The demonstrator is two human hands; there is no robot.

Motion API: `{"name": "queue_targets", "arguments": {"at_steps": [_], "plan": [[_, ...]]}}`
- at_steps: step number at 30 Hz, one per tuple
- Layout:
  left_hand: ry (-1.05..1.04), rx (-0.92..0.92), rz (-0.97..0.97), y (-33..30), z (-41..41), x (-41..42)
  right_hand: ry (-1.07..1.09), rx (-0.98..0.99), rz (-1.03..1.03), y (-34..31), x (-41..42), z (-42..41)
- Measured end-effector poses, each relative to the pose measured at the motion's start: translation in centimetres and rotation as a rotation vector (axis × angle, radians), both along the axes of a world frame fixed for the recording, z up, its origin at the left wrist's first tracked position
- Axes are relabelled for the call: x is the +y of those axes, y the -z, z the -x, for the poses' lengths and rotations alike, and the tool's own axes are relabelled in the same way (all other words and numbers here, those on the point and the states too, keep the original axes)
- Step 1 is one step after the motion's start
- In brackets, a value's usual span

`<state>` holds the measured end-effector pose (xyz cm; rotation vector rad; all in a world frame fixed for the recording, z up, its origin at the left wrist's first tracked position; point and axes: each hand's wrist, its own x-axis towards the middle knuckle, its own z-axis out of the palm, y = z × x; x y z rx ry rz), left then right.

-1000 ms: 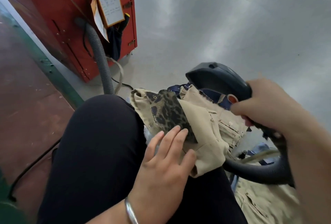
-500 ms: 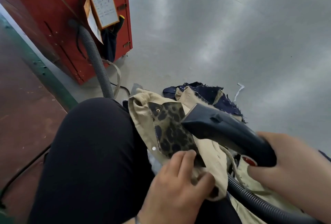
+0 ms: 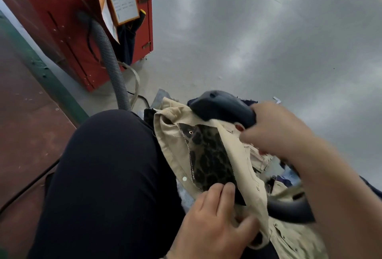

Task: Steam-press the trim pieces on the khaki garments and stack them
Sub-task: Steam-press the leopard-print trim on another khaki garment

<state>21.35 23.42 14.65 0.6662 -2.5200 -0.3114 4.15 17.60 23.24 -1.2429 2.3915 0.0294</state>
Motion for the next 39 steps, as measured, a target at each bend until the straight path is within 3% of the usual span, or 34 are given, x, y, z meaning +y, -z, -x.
{"name": "queue_targets", "arguments": {"at_steps": [3, 7, 13, 19, 28, 33, 36, 39], "plan": [[0.018, 0.006, 0.001, -0.1, -0.3, 0.1, 0.072, -0.074, 0.019, 0.1, -3.0, 1.0], [0.003, 0.045, 0.002, 0.0, -0.2, 0.0, 0.079, -0.126, 0.066, -2.8, -1.1, 2.7], [0.035, 0.037, 0.021, 0.2, 0.2, 0.6, -0.05, 0.044, 0.131, -5.5, 7.0, 0.5], [0.039, 0.036, 0.022, 0.7, 0.3, 0.6, -0.102, 0.183, -0.187, -2.8, 6.9, -1.5], [0.086, -0.01, -0.044, 0.2, -0.7, 0.2, -0.065, 0.164, -0.006, -1.1, -2.0, -1.6], [-0.017, -0.084, 0.05, 1.3, -1.0, 0.2, -0.093, 0.161, 0.11, -4.6, 0.7, -1.7], [-0.062, -0.14, 0.09, 1.7, -0.8, 0.8, -0.157, 0.233, 0.052, -5.8, 3.9, -3.4], [-0.006, -0.193, 0.141, 2.1, -0.6, 1.2, -0.267, 0.299, -0.183, -5.9, 5.4, -5.6]]}}
